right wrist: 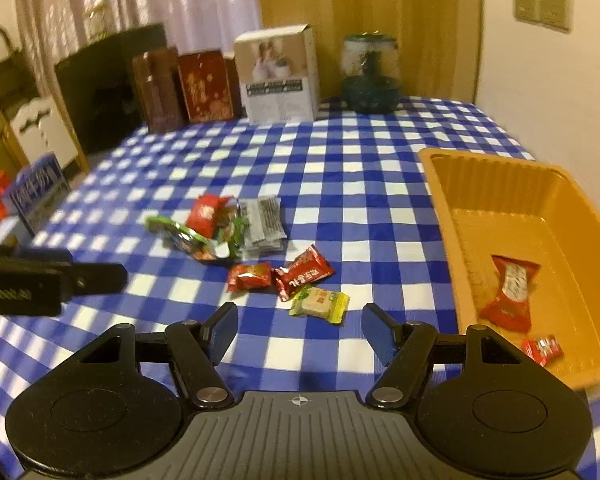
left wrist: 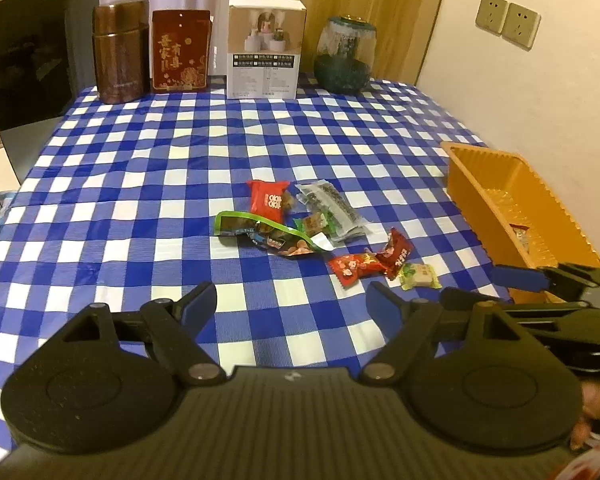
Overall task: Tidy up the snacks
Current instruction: 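Move both open tools back from the tray to the snack pile, then grasp the yellow-green square candy with the right tool while the left tool grasps a red candy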
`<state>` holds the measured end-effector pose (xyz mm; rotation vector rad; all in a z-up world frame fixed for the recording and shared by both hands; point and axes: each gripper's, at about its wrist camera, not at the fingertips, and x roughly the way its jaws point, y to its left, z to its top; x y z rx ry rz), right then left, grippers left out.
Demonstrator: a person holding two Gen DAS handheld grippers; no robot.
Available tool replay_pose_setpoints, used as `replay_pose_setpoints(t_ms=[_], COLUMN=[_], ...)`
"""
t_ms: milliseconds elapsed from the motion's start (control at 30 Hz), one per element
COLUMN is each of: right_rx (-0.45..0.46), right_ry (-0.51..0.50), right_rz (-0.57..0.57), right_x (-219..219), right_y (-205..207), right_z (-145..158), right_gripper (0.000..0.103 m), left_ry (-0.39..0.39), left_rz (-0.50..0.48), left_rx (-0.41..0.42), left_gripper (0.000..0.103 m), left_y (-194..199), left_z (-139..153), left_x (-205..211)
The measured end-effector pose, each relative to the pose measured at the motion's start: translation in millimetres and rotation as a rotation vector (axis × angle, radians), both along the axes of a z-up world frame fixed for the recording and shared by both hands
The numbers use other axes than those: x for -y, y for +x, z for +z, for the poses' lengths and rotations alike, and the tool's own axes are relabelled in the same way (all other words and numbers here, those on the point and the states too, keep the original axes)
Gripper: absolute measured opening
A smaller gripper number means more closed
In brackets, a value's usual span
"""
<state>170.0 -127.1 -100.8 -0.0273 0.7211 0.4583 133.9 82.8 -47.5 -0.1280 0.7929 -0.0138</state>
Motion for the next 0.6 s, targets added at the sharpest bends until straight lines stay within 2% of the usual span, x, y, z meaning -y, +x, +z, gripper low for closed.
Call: replay_pose_setpoints(t_ms=[133, 367, 600], right_rx=[0.001, 0.04, 0.067], right_ry=[-0.073, -0.217, -0.216], right_rz=[0.031, 0.078, 0.116], right_x=[-8.8, -23.0, -25.8], right_y=[17.0, 33.3, 48.3], right_z=[-19.4, -43.0, -48.1], right_gripper=[0.068, 0.055, 0.054], left_ry=[-0.003, -0.035, -0.048], left_rz=[-0.012, -0.017, -0.022], left_rx=[-0.011, -0.018, -0.029], left_gripper=[0.08, 0.08, 0.08], left_y=[11.2, 25.0, 31.0], left_z=[-10.9, -23.2, -32.0], left_x=[-2.1, -5.1, -5.4])
